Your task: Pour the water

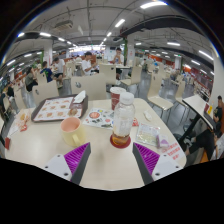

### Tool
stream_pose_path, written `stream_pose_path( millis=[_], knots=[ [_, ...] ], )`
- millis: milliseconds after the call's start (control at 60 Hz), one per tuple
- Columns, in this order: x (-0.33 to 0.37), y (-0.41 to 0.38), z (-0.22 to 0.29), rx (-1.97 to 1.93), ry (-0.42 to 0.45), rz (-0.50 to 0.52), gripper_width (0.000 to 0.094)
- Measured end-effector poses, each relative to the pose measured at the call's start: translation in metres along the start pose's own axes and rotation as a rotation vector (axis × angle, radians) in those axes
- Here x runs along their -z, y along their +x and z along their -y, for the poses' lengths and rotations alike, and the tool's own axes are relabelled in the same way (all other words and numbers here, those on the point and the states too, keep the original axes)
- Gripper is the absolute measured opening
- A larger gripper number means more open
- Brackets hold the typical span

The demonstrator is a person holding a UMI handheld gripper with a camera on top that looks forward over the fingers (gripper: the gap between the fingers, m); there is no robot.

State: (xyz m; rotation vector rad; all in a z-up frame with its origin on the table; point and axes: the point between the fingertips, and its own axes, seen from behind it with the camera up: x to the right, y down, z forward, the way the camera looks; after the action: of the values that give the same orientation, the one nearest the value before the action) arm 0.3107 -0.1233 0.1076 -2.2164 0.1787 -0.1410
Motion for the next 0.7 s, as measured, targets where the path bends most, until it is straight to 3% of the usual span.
stream_pose_path(
  millis=[317, 700],
  knots=[
    [0.110, -0.047, -0.014, 0.010, -0.020, -0.005, 0.0846],
    [0.133, -0.058, -0.034, 0.077, -0.037, 0.006, 0.0846]
  ],
)
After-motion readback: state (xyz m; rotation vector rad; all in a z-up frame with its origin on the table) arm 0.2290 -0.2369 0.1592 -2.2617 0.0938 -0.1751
